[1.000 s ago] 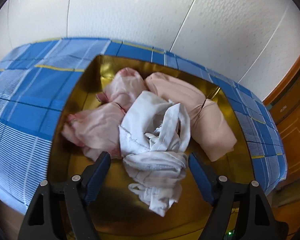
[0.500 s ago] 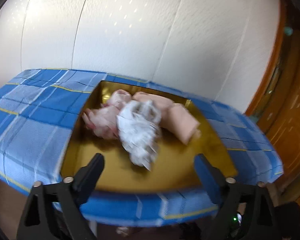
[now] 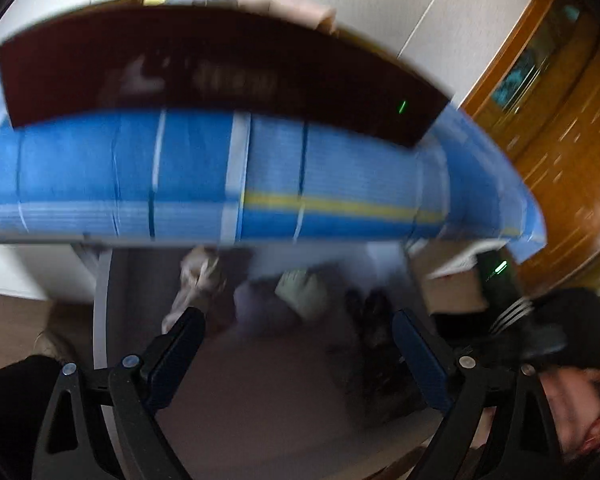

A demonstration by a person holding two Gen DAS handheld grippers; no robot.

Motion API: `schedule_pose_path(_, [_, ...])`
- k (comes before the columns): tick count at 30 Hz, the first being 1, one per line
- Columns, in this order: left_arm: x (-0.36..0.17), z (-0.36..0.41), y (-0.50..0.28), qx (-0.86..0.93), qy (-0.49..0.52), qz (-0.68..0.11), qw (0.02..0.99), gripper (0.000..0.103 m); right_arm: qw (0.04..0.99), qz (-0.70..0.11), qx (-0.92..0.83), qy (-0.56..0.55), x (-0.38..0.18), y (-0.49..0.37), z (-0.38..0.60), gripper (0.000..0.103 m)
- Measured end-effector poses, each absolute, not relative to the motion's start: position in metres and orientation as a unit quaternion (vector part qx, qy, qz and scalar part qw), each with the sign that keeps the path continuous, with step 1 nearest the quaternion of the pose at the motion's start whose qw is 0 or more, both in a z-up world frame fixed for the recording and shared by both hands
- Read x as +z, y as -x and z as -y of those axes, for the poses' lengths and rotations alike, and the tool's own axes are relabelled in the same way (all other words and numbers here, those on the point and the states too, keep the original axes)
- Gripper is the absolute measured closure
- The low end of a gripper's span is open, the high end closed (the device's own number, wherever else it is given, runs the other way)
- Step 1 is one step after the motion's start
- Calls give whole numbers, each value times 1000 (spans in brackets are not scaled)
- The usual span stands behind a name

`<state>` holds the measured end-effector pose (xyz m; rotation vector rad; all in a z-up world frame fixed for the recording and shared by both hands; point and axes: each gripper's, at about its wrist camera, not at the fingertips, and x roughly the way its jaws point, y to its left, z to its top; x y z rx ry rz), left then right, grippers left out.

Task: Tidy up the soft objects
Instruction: 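Withdraw the left tool from the tray back down to the cubby, then lift the navy lace item out of the cubby toward the gold tray with right tool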

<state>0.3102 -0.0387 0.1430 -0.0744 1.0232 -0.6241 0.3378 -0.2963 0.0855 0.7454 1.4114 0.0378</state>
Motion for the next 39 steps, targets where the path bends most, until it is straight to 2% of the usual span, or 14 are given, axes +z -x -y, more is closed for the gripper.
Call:
schedule_pose_path(11, [88,27,-319,-226,37,-573,787,8,703,-618,38,-351,103,-322,299,71])
schedule_pose_path(24, [71,20,-330,-201,48,-604,770,8,718,-581,57,-380,144,-297,313,71])
schedule_pose_path(30, [68,12,-333,-180,60,-615,766,8,728,-557,97,-388,187,-278,318,71])
schedule_pose_path(39, [69,6,-336,-168,82,-618,763,8,778,-500,146,-350,293,-299,311,71])
